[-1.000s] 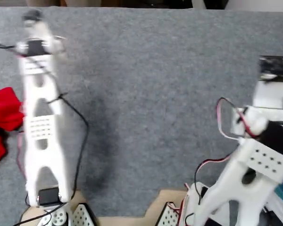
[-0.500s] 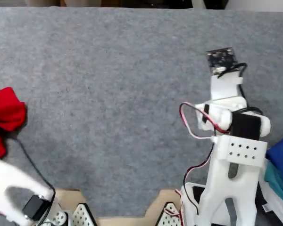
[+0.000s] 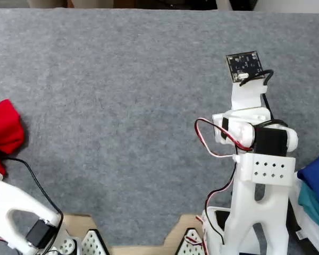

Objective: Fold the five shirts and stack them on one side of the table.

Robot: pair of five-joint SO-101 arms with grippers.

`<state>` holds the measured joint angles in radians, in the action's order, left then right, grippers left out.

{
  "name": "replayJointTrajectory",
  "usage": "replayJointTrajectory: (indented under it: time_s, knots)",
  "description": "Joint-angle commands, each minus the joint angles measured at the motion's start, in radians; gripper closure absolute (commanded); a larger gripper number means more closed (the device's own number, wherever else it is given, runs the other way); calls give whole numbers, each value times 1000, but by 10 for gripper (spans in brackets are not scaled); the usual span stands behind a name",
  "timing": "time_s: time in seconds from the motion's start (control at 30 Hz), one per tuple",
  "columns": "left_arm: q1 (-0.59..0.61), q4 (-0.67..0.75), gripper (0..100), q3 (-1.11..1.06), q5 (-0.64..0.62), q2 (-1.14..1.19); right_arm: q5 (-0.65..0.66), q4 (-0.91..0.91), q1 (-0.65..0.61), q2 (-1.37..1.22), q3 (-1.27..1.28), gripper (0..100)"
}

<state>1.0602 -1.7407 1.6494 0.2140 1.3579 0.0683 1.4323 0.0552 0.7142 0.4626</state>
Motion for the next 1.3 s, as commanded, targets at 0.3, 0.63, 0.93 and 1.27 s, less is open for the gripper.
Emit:
replayJointTrajectory:
  time_s: [0.3,0.63,0.93,1.27]
  knots:
    - [-359,-23,982,-11,-138,-338,-60,17,-13,22,-2,992]
    - [-729,-23,982,-347,-232,-634,-58,37,-7,27,42,992]
    - [-1198,-17,982,-818,-304,-880,-52,31,-5,27,61,991]
    - [-1122,-18,767,-848,-456,-926,-51,26,16,21,18,721]
